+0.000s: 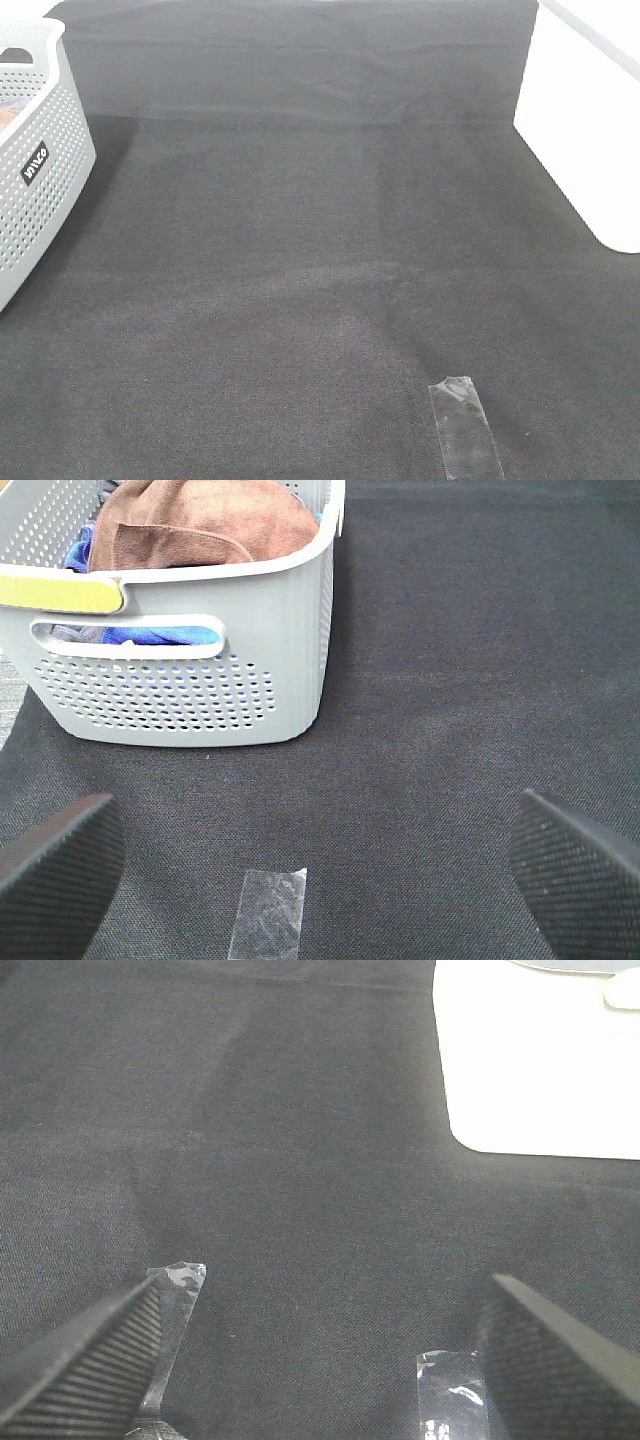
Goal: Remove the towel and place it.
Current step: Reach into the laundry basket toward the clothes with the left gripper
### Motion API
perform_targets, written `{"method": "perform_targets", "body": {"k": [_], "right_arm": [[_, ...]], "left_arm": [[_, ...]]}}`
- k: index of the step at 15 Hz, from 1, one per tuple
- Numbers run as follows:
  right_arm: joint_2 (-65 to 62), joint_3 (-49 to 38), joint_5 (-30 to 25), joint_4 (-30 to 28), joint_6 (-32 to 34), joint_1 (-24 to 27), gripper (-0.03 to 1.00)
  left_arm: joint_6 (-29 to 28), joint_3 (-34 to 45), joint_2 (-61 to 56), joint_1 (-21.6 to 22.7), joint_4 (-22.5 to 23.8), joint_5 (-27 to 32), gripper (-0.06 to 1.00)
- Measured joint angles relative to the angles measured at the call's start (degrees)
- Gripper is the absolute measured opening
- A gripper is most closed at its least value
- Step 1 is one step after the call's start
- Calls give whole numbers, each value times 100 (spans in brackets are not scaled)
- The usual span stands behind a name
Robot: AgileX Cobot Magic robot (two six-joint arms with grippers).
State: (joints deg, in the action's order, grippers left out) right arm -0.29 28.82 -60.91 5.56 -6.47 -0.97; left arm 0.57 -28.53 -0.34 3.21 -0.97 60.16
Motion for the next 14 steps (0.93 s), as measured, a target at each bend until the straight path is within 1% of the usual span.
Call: {"method": "perform_targets", "body": {"k": [14], "right_arm": [[0,0,0,0,0,0,79]], "left_arm": [[0,0,0,0,0,0,99]]}}
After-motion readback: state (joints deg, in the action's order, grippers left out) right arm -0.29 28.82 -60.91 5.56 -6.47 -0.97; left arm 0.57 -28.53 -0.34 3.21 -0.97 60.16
